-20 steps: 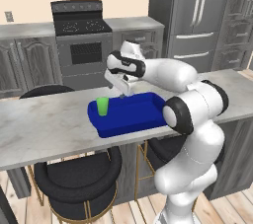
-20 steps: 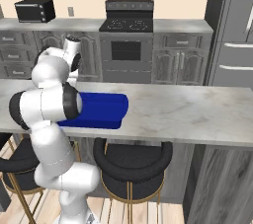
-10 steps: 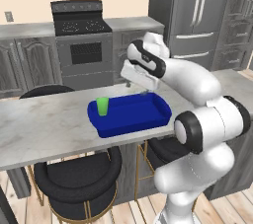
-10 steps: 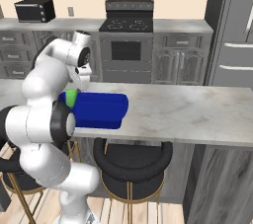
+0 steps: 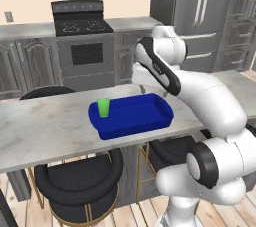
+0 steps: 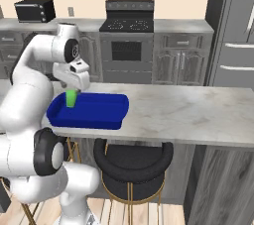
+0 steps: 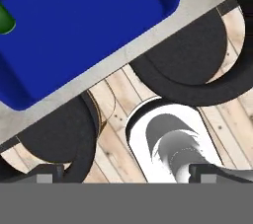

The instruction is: There is a tray on the dining counter. Grab the cup, mug, and pitcher and place them on the tray. The pitcher may be placed next to the tray if it cannot fit the tray.

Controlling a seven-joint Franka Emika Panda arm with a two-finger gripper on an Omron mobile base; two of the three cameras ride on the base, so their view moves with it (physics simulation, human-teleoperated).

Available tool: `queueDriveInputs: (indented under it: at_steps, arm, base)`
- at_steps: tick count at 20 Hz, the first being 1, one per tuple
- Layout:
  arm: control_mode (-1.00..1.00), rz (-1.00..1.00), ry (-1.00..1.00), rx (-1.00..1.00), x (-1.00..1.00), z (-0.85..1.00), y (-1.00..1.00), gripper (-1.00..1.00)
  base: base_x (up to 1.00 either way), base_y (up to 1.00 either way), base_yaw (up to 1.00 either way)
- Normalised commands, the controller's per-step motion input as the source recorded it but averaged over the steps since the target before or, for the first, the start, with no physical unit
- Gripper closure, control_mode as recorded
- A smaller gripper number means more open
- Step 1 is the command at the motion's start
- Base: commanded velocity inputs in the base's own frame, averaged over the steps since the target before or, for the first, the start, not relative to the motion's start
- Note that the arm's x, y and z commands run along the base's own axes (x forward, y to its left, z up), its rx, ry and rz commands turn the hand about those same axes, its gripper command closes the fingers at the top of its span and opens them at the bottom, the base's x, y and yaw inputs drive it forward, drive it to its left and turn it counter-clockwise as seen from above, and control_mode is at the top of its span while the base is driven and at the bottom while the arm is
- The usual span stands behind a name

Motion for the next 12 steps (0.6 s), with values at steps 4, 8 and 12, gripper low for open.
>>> queueDriveInputs:
  at_steps: [4,8,12]
  arm:
    - [-1.0,0.2,-0.12,-0.1,-0.81,0.56,-0.32,-1.0]
    - [-1.0,0.21,-0.01,-0.01,-0.5,0.46,-0.46,-1.0]
    - [-1.0,0.22,0.0,0.04,-0.32,0.31,-0.47,-1.0]
  base:
    - [0.0,0.0,0.0]
    - [0.0,0.0,0.0]
    - [0.0,0.0,0.0]
